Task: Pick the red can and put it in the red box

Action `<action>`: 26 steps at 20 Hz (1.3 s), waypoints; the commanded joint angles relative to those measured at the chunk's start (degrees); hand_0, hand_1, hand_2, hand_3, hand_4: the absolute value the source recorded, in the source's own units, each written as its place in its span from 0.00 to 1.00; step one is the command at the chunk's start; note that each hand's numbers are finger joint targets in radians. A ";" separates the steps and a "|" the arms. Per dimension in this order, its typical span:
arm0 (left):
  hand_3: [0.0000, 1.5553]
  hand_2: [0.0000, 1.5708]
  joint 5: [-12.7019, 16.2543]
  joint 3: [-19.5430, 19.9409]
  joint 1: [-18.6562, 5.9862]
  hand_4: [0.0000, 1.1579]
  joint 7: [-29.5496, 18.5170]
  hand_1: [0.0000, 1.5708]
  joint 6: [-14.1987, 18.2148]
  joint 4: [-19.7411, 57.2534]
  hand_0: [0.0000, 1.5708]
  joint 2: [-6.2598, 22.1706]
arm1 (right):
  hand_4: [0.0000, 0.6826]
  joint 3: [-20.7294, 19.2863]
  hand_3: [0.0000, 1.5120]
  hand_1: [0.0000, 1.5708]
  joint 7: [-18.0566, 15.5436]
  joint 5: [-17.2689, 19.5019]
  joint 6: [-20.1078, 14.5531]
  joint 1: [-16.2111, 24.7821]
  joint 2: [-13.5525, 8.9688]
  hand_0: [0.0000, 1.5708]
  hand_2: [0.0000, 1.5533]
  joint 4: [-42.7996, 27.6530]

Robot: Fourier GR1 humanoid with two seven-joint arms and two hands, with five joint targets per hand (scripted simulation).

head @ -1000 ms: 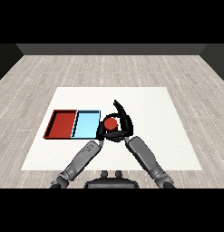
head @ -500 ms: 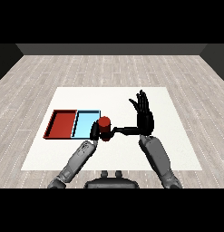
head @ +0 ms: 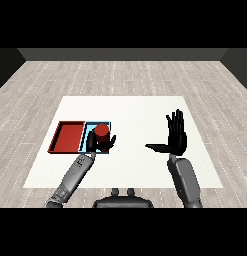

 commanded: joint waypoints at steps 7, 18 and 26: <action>0.92 0.99 -3.05 9.27 -4.58 0.98 6.74 1.00 -3.55 1.73 1.00 10.67 | 0.00 -3.63 0.00 0.00 -7.65 0.19 6.88 9.96 -1.78 0.00 0.00 11.06; 0.94 0.99 -5.28 19.05 -11.99 0.95 2.10 1.00 -8.52 33.29 1.00 17.78 | 0.00 -5.51 0.00 0.00 -10.75 0.33 10.82 9.39 -2.51 0.00 0.00 18.65; 0.97 1.00 -8.26 22.59 -14.40 0.90 -5.93 1.00 -3.85 57.74 1.00 15.14 | 0.00 -4.05 0.00 0.00 -11.30 3.15 8.43 6.51 -0.53 0.00 0.00 16.83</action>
